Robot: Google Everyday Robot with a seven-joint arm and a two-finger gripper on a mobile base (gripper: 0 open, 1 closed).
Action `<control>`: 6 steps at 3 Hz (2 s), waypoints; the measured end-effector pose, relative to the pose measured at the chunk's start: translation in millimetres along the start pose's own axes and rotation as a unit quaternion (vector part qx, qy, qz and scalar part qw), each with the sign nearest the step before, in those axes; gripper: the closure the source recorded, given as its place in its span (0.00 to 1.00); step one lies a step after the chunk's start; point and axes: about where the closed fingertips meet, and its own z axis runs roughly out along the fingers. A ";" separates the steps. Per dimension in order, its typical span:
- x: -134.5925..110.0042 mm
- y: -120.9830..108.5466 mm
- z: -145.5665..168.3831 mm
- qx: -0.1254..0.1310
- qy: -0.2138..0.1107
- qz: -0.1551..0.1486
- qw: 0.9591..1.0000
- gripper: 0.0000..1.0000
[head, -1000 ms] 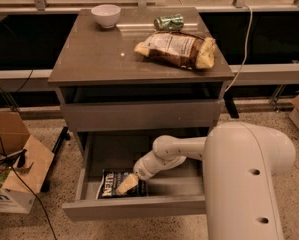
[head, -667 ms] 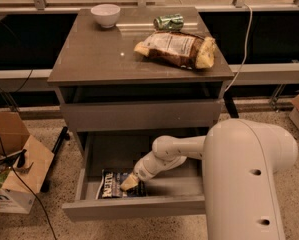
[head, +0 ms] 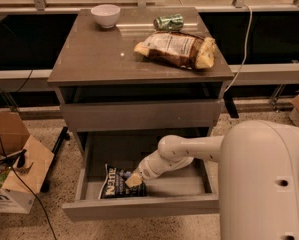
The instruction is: Pick blue chip bag from middle drawer and place on counter
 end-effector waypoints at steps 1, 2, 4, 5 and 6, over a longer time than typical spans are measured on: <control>-11.3 18.5 -54.7 0.019 -0.059 -0.016 0.998 1.00; -19.6 37.3 -109.6 0.039 -0.120 -0.036 0.991 1.00; -88.4 118.9 -304.9 0.096 -0.247 -0.214 0.940 1.00; -121.5 122.3 -443.6 0.179 -0.264 -0.269 0.909 1.00; -128.2 119.6 -449.2 0.184 -0.272 -0.270 0.905 1.00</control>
Offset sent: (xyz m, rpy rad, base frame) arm -0.0333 -0.0887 0.1810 0.2419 -0.3431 -0.1512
